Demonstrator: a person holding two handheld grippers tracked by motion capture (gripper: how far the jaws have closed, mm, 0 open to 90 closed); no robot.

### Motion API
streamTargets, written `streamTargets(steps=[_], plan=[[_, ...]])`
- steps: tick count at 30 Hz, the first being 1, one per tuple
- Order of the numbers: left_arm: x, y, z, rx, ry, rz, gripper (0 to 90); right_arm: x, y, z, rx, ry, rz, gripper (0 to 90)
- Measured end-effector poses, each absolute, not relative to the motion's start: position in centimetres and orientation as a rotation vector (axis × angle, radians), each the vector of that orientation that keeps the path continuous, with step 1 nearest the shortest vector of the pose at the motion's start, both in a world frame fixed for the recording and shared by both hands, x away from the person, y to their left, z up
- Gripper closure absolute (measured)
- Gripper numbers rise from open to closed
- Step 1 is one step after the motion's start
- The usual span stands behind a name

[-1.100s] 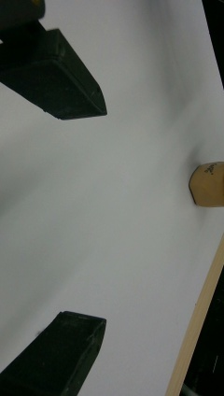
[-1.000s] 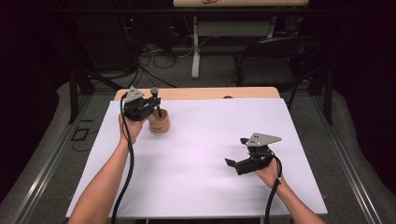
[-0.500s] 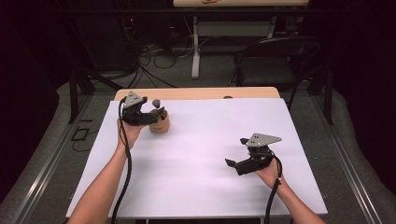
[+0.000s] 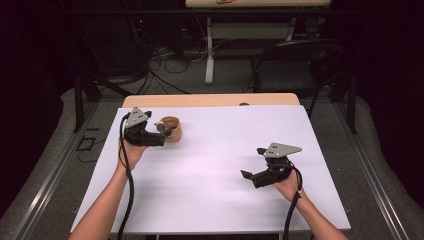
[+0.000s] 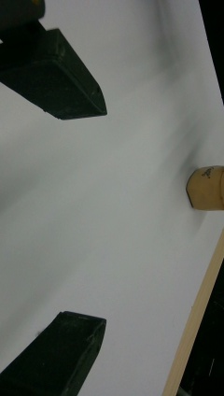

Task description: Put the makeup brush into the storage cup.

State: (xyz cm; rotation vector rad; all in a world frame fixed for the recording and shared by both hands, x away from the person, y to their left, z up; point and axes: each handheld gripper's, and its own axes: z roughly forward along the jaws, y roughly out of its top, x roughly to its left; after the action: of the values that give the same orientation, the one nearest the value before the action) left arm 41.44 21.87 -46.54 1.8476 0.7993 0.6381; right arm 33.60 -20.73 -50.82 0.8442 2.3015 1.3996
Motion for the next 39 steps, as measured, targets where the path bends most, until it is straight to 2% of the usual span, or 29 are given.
streamTargets(steps=[13,39], plan=[[38.4,22.6,-47.4,1.843,0.799,0.635,0.0,33.8,-20.8,-50.5,0.836,2.271,1.447,0.0],[33.8,22.5,-48.6,1.903,0.696,0.520,0.0,32.6,-22.0,-48.9,0.797,2.215,1.524,0.0]])
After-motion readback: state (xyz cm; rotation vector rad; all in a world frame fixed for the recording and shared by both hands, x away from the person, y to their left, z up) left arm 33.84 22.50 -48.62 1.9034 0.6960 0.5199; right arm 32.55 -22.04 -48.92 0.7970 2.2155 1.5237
